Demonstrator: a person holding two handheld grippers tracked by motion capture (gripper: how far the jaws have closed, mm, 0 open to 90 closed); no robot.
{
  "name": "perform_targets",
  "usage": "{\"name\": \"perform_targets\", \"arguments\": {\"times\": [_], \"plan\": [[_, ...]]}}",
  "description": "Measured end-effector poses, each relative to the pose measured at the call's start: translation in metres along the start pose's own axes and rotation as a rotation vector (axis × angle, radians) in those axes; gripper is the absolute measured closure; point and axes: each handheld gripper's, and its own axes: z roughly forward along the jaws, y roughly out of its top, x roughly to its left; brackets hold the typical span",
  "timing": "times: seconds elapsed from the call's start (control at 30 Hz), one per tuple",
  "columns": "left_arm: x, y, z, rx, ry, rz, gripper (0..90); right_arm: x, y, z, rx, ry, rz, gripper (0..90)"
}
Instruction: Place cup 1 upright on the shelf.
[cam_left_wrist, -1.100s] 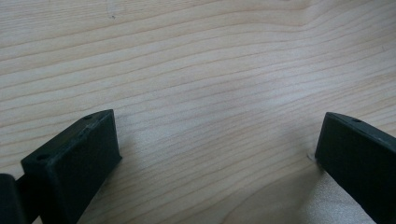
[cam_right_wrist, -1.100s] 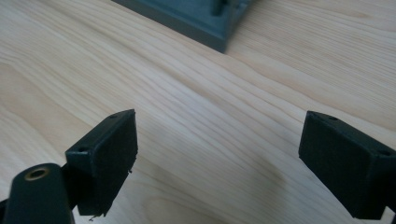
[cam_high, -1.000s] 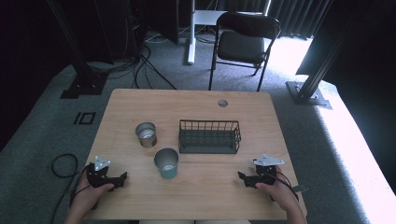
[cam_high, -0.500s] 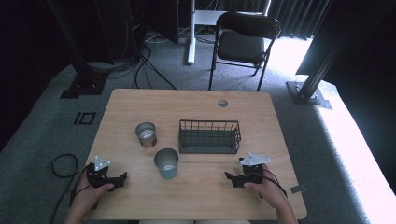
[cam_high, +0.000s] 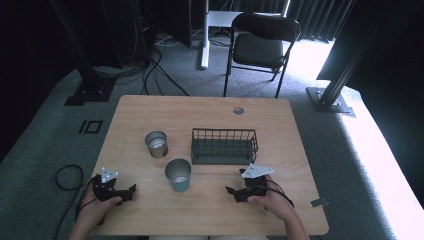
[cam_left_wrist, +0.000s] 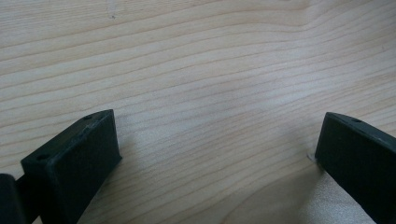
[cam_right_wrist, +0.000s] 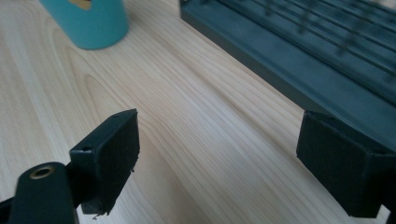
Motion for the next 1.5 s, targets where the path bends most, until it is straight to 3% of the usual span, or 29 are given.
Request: {"name": "perform_targets", "arguments": {"times": [0.17,0.7,1.5], "plan": [[0.0,0.0,0.0,0.0,0.0,0.0,0.2,0.012,0.009,0.013,-0.008,0.04,-0.047,13.4],[0.0,0.0,0.0,0.0,-0.001,-0.001,0.2,0.041,0.03,0.043,-0.036,0.131,-0.102,13.6],[0.0,0.0,0.0,-0.001,-0.001,-0.001,0.2,0.072,0.065,0.068,-0.128,0.226,-0.171,14.0]]}}
